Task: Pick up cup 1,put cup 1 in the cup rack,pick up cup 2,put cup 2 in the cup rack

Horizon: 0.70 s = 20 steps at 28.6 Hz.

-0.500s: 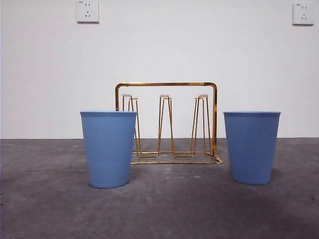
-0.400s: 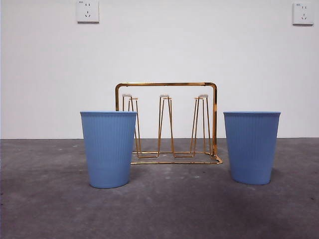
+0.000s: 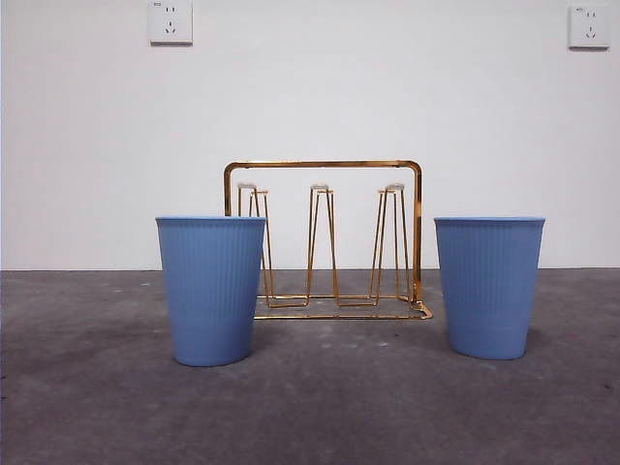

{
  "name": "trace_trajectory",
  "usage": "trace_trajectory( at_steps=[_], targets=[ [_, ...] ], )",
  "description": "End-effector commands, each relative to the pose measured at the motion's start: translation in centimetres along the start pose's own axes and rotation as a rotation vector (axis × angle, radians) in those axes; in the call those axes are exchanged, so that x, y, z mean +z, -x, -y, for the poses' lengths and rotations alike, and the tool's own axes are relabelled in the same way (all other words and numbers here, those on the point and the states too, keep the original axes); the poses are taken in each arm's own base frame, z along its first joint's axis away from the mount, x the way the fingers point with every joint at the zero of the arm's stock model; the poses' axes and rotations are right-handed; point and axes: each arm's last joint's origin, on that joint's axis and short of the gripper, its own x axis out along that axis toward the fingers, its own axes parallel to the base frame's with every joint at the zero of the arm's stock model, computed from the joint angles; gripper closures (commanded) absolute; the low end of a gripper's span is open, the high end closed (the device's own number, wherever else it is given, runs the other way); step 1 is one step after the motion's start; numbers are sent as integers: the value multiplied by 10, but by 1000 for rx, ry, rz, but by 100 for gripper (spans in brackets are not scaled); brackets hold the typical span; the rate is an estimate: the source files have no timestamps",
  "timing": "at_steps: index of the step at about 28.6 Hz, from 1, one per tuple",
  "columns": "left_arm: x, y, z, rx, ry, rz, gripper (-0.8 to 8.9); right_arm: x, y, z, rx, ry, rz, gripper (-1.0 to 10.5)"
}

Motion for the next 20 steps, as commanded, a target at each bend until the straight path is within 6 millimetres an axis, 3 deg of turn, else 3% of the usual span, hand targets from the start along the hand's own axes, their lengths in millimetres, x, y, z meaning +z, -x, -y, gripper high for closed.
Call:
trace_trajectory(
  at_steps=[1,10,11,12,14,15,16,20],
  targets=[
    [5,-4,0,-33,-31,-79,819,11,3,-1,17,34,-80,955],
    [13,-26,-6,-67,16,-270,802,26,-10,4,35,11,-269,943],
    [14,-28,-5,-78,18,-283,727,26,-12,5,34,2,-279,920],
    [16,-31,-5,-89,19,-293,582,26,-14,6,34,-9,-286,837],
    [20,-36,-3,-114,15,-309,188,27,-19,8,35,-18,-304,572],
    [21,-39,-2,-127,12,-318,131,27,-21,9,36,-23,-314,425],
    [22,-42,-1,-141,11,-330,125,27,-24,10,37,-27,-325,349],
    [27,-58,2,-246,22,-388,126,28,-37,15,41,-44,-368,348]
  ],
)
